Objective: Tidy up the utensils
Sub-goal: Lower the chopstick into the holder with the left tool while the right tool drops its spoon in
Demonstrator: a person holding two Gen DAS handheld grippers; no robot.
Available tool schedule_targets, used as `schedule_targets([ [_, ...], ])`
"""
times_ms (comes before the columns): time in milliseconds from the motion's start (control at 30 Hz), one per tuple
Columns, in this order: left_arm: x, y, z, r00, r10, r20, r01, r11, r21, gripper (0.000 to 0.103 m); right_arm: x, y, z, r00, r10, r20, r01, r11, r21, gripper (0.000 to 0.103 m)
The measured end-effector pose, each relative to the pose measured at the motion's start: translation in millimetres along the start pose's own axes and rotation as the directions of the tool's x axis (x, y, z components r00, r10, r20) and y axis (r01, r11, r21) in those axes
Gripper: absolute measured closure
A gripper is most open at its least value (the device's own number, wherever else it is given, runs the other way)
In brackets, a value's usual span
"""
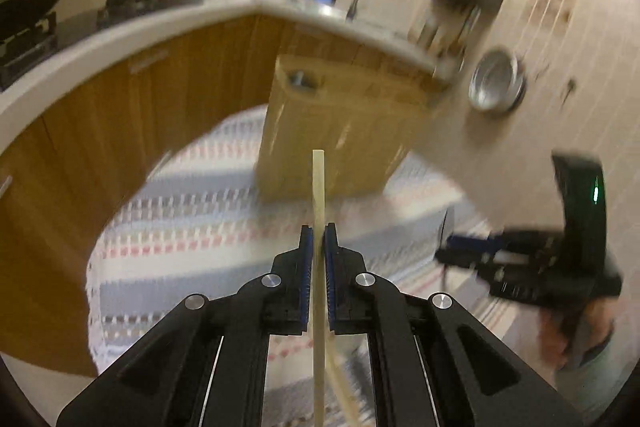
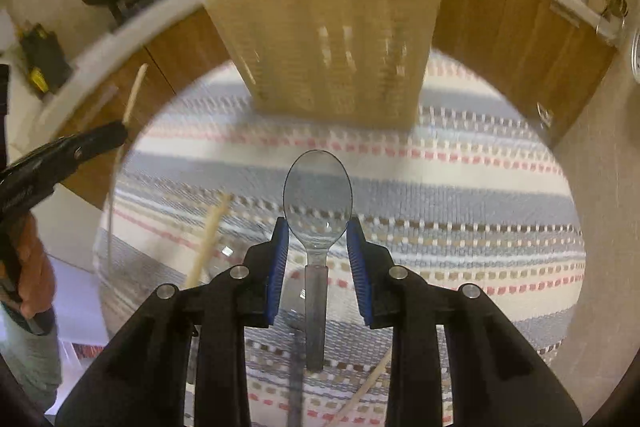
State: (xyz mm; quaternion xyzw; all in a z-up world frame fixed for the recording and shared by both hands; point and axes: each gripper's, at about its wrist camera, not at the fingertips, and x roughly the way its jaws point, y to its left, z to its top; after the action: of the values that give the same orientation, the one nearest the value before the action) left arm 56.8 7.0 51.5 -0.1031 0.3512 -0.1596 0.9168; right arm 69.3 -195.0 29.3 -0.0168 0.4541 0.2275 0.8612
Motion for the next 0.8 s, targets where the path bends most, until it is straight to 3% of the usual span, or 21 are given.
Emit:
schedule_targets([
  [167,-11.3,-3.3,26.1,0.991,-0.034,0.131,0.038,0.999,-0.030,0.099,-38.9,-4.2,15.7,0.988,0.032,0.152,-0.032,0.999,-0.001,0.076],
  [333,-31.0,-18.8,56.2,0.954,-0.029,0.298,0.036,0.999,-0.019,0.099,-76.2,-6.6,43.3,0.948,0.070,0.310,-0.076,0.997,0.009,0.076],
  [467,-36.6,-34.6,89.3,0.899,-0.026,0.437,0.030,1.000,-0.001,0.099,-103.0,-10.4,69.9,0.897,0.081,0.435,-0.093,0.996,0.008,0.076],
  [600,-35.0,-43.9,113.5,0.846,-0.023,0.533,0.029,1.000,-0.003,0.099,-125.6,-19.3,96.0,0.811,0.045,0.583,-0.075,0.997,0.028,0.076],
  [633,-29.7,-44.9,120.5,0.830,-0.024,0.557,0.032,0.999,-0.004,0.099,-126.4,-22.3,100.6,0.801,0.042,0.598,-0.080,0.996,0.039,0.076],
  [767,-6.4,-39.2,135.4,0.800,0.018,0.600,-0.008,1.000,-0.020,0.099,-114.8,-44.1,125.8,0.760,-0.024,0.650,-0.064,0.992,0.112,0.076],
  [800,-1.0,-37.4,138.2,0.800,0.029,0.600,-0.018,1.000,-0.025,0.099,-110.2,-48.5,129.4,0.755,-0.038,0.654,-0.058,0.990,0.125,0.076],
])
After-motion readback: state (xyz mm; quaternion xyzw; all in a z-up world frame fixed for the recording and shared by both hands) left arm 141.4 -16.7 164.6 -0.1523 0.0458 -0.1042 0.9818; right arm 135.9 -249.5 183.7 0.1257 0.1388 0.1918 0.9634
